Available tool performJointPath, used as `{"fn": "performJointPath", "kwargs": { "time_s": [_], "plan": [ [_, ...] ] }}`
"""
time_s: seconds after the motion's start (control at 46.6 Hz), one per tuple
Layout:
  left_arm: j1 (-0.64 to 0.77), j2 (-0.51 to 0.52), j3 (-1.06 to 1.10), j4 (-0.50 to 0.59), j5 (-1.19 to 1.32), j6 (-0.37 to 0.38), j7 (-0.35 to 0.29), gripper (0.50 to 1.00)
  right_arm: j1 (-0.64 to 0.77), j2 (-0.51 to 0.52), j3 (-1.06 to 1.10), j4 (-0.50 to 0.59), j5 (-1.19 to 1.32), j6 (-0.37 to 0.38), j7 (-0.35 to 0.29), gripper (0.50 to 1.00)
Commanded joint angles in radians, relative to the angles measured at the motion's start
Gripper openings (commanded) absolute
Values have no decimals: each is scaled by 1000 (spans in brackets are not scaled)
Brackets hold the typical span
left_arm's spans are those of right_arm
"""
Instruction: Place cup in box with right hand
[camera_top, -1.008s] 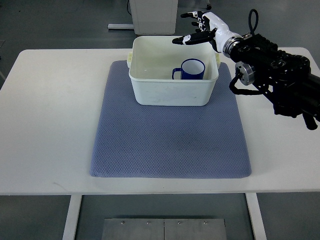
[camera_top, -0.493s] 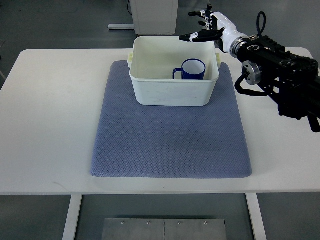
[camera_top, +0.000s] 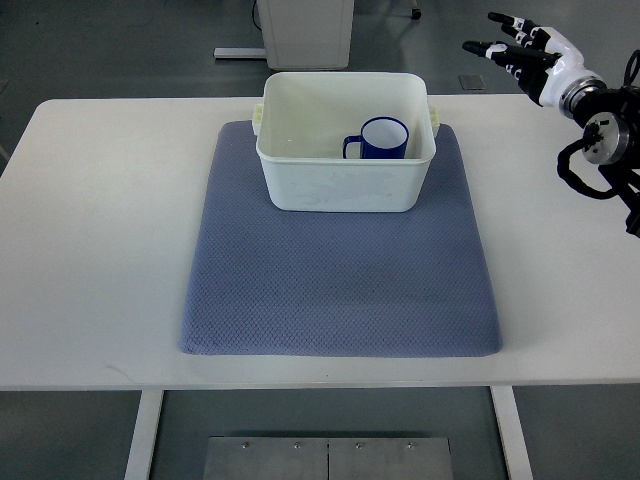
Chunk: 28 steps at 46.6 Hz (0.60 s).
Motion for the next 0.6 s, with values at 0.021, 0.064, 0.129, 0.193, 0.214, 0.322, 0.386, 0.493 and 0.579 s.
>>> {"fn": "performJointPath", "kwargs": {
  "time_s": [0.021,0.064,0.129,0.193,0.214,0.322,0.386,0.493,0.579],
  "plan": [
    [-2,0,0,0,0,0,0,1000,-35,-25,44,-2,1,19,0,1000],
    [-1,0,0,0,0,0,0,1000,-52,-36,67,-2,3,27,0,1000],
    [-2,0,0,0,0,0,0,1000,-82,-50,107,0,3,34,0,1000],
    [-1,0,0,0,0,0,0,1000,-113,-51,138,-2,4,36,0,1000],
    [-1,0,0,0,0,0,0,1000,-121,-53,147,-2,4,36,-2,1000],
    [-1,0,0,0,0,0,0,1000,-165,-54,189,0,6,37,-3,1000],
    [-1,0,0,0,0,0,0,1000,-188,-54,207,0,6,37,-2,1000],
    [-1,0,0,0,0,0,0,1000,-210,-54,230,0,6,51,-2,1000],
    [-1,0,0,0,0,0,0,1000,-230,-54,235,0,6,53,-2,1000]
  ]
}}
